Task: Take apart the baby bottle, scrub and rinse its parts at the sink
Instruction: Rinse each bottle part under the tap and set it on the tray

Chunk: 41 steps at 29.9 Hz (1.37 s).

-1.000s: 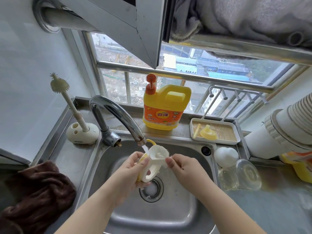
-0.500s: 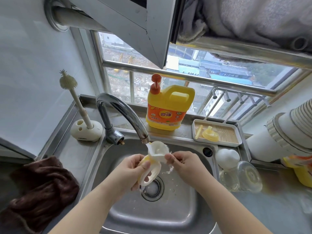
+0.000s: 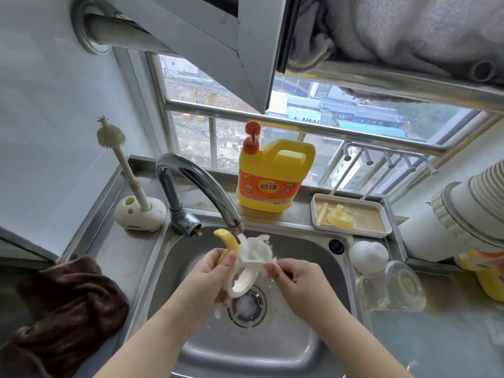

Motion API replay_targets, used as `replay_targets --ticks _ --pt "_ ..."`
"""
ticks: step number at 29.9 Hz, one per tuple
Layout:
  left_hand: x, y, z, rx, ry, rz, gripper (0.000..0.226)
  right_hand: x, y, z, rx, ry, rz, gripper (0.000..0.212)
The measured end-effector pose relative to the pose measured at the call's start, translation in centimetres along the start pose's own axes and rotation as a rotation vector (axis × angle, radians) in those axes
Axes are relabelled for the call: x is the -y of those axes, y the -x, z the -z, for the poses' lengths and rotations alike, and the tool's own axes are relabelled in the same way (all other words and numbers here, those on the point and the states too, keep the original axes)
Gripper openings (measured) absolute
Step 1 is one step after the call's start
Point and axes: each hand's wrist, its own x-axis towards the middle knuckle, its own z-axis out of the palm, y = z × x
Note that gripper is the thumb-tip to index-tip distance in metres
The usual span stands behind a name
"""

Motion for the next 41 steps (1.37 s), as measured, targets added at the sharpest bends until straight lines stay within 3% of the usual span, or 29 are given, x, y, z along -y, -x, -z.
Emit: replay_targets --ticks 5,9,12,17,21,24,27,29,31,33,34,38,41 --pt "0.0 -0.3 0.2 -0.027 -0.021 -0.026 0.009 -0.1 0.0 0.2 -0.070 0.027 -0.033 0.046" --pt "-0.2 -0.4 0.7 0.022 -0.031 -0.020 0.024 0.5 0.3 -0.2 -0.013 0.037 -0.017 0.043" --pt "0.1 -0.3 0.8 0.051 -0.055 -0.012 0.018 0.3 0.6 0.0 -0.050 0.016 -0.062 0.046" --pt "0.3 -0.3 1.0 0.045 0.054 0.011 0.029 0.6 0.0 0.3 -0.051 0.033 -0.114 0.045" --pt "0.1 -0.3 0.9 0.074 0.178 0.043 0.029 0.8 -0.7 0.2 0.077 -0.171 -0.205 0.022" --pt "0.1 -0.2 1.1 0.117 0.232 0.079 0.027 1.2 -0.9 -0.4 0.161 -0.453 -0.286 0.020" --pt "0.2 0.0 1.6 0.161 0.270 0.116 0.026 1.2 -1.2 -1.1 0.167 -0.502 -0.325 0.016" --pt "0.7 0.0 2.1 0.141 0.124 0.139 0.027 0.9 -1.3 -1.2 0.131 -0.428 -0.328 0.010" --pt "1.4 -0.5 3.0 -0.043 -0.300 0.107 0.041 0.6 -1.5 -0.8 0.076 -0.294 -0.303 0.011" --pt "1.5 -0.7 3.6 -0.187 -0.632 -0.026 0.062 0.5 -1.5 -0.5 0.059 -0.155 -0.239 0.010" --pt "1.3 -0.8 3.5 -0.168 -0.695 -0.106 0.062 0.5 -1.4 -0.4 0.067 -0.106 -0.201 0.010" --pt "0.4 -1.0 1.9 0.101 -0.715 -0.103 0.039 1.0 -1.2 -1.0 0.112 -0.045 -0.084 0.008" --pt "0.3 -1.4 1.5 0.047 -0.603 -0.085 0.038 0.9 -1.5 -0.5 0.101 0.026 -0.060 0.009"
